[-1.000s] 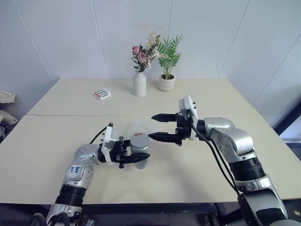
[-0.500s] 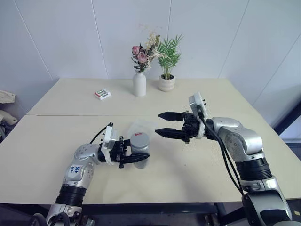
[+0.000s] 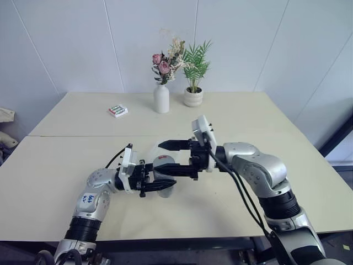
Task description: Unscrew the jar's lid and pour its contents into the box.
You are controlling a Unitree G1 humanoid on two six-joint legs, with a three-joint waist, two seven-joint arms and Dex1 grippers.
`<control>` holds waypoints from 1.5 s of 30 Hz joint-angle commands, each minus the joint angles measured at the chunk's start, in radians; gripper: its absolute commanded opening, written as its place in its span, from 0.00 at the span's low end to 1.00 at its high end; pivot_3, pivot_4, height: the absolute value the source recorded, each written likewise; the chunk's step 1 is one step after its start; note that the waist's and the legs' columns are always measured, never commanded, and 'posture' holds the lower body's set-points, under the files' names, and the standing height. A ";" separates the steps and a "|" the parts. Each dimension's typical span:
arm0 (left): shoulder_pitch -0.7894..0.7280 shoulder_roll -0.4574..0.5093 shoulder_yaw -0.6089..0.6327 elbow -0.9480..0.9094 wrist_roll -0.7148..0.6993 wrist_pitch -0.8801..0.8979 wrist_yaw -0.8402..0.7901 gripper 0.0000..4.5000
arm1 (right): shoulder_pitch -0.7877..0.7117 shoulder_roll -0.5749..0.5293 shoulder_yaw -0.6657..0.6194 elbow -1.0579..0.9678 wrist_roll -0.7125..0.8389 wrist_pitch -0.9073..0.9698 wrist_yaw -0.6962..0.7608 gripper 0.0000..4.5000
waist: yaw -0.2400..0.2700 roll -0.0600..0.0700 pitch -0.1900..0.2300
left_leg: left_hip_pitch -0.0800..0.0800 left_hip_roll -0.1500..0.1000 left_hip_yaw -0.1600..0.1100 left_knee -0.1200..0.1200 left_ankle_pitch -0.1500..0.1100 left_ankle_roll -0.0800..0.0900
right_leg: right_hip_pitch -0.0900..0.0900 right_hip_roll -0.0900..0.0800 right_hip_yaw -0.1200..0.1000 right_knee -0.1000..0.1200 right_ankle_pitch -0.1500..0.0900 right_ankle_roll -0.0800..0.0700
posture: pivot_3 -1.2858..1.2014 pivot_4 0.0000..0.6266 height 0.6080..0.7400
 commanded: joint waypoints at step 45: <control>0.013 0.008 0.015 -0.048 -0.015 0.009 0.011 0.47 | 0.017 -0.087 -0.034 0.056 -0.063 -0.097 0.050 0.99 | 0.001 0.000 0.000 | 0.000 0.000 0.000 0.000 0.000 0.000 | 0.000 0.000 0.000 0.000 0.000 0.000 | 0.52 0.24 1.00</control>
